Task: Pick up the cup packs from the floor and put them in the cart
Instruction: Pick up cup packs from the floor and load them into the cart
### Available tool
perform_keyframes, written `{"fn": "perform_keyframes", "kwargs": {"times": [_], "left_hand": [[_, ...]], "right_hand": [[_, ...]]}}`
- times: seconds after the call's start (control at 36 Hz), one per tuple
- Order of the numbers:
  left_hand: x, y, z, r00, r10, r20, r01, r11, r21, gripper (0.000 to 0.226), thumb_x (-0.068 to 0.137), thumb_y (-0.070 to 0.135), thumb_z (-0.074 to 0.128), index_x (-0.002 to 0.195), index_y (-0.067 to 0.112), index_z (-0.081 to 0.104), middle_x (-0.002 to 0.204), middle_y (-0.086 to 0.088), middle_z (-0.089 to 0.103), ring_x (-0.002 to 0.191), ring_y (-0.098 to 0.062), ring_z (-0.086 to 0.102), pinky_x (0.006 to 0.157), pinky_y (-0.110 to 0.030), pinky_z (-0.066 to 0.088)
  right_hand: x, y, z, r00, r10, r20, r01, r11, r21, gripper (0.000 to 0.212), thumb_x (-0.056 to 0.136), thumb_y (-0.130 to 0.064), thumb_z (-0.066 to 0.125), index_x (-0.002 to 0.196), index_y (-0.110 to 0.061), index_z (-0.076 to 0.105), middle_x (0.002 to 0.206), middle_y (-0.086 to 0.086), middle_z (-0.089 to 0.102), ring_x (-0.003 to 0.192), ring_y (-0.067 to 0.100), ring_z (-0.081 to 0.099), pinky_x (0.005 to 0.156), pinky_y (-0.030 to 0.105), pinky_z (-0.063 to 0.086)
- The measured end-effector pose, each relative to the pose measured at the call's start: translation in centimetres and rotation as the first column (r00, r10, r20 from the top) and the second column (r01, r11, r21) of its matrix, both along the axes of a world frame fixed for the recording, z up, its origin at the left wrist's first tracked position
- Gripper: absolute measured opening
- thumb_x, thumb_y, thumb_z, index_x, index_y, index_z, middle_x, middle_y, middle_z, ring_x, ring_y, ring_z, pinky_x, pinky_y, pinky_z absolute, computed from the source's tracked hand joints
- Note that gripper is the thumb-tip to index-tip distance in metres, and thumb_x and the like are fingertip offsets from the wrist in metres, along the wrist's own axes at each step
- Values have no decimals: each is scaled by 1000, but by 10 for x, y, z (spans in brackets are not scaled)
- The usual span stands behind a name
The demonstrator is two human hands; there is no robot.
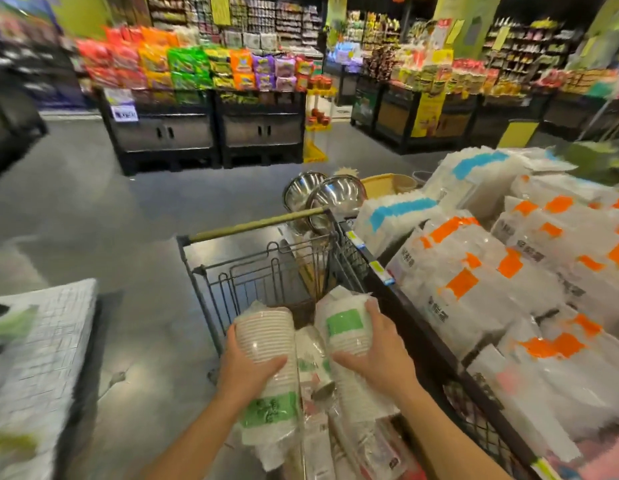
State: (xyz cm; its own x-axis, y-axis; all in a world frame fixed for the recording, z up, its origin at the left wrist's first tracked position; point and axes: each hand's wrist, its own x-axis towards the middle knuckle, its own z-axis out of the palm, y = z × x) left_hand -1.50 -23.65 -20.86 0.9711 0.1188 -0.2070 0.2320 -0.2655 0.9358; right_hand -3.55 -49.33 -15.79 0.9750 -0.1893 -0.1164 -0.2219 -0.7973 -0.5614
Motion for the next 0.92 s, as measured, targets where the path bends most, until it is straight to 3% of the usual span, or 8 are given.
{"fn": "perform_keyframes", "kwargs": {"times": [0.25, 0.39, 0.47, 0.56, 0.64, 0.69, 0.78, 0.92], "left_hand": [[90, 6, -47, 968, 189, -164, -186, 982, 30, 115, 63, 20, 94, 150, 25, 20, 141, -8, 49, 121, -28, 53, 98, -44, 49], [127, 6, -79, 934, 255, -250, -235, 966, 108, 120, 60, 38, 94, 152, 25, 18, 145, -10, 48, 129, -33, 51, 106, -48, 45], [139, 7, -96, 910, 281, -305, -241, 957, 163, 120, 60, 44, 92, 152, 29, 17, 143, -11, 49, 123, -33, 54, 102, -45, 48], [147, 7, -110, 904, 280, -323, -221, 953, 208, 117, 58, 45, 90, 149, 34, 16, 138, -12, 51, 117, -33, 57, 98, -42, 50], [151, 5, -119, 880, 272, -388, -186, 951, 246, 123, 65, 43, 87, 156, 32, 6, 146, -14, 42, 128, -34, 49, 102, -40, 44], [152, 3, -125, 878, 272, -395, -166, 945, 281, 118, 68, 39, 86, 157, 27, 9, 149, -14, 40, 134, -33, 43, 109, -43, 41], [153, 0, -129, 864, 224, -451, -61, 935, 349, 117, 73, 42, 80, 159, 22, 2, 163, -13, 18, 148, -32, 22, 118, -44, 29], [155, -15, -120, 860, 127, -495, 118, 893, 434, 107, 80, 43, 69, 157, 29, -4, 166, -5, -8, 153, -29, -5, 120, -50, 16]], "right_hand": [[119, 31, -52, 984, 46, -169, -64, 993, -103, 127, 64, -69, 75, 160, -41, -2, 161, -3, 23, 140, 27, 42, 103, 52, 47], [171, 47, -91, 967, 57, -249, -88, 989, -115, 126, 66, -67, 76, 161, -37, -1, 162, -1, 21, 142, 29, 38, 106, 49, 43], [192, 51, -112, 958, 76, -276, -108, 989, -104, 126, 67, -63, 80, 163, -32, 3, 166, 4, 18, 147, 30, 33, 111, 42, 37], [207, 53, -128, 948, 84, -307, -125, 986, -113, 126, 69, -62, 80, 163, -29, 3, 166, 7, 17, 147, 32, 32, 113, 44, 38], [215, 54, -140, 939, 84, -333, -133, 983, -126, 126, 70, -63, 81, 163, -27, 5, 167, 8, 15, 149, 31, 30, 116, 46, 37], [215, 55, -146, 940, 77, -332, -124, 985, -122, 122, 70, -61, 82, 162, -27, 10, 165, 8, 19, 147, 31, 32, 115, 45, 38], [214, 55, -148, 939, 66, -338, -115, 985, -128, 119, 71, -62, 82, 162, -30, 12, 163, 5, 20, 145, 30, 36, 110, 47, 43], [208, 45, -138, 952, 60, -299, -95, 990, -105, 110, 75, -60, 79, 161, -33, 16, 163, 0, 27, 143, 26, 42, 104, 42, 46]]}}
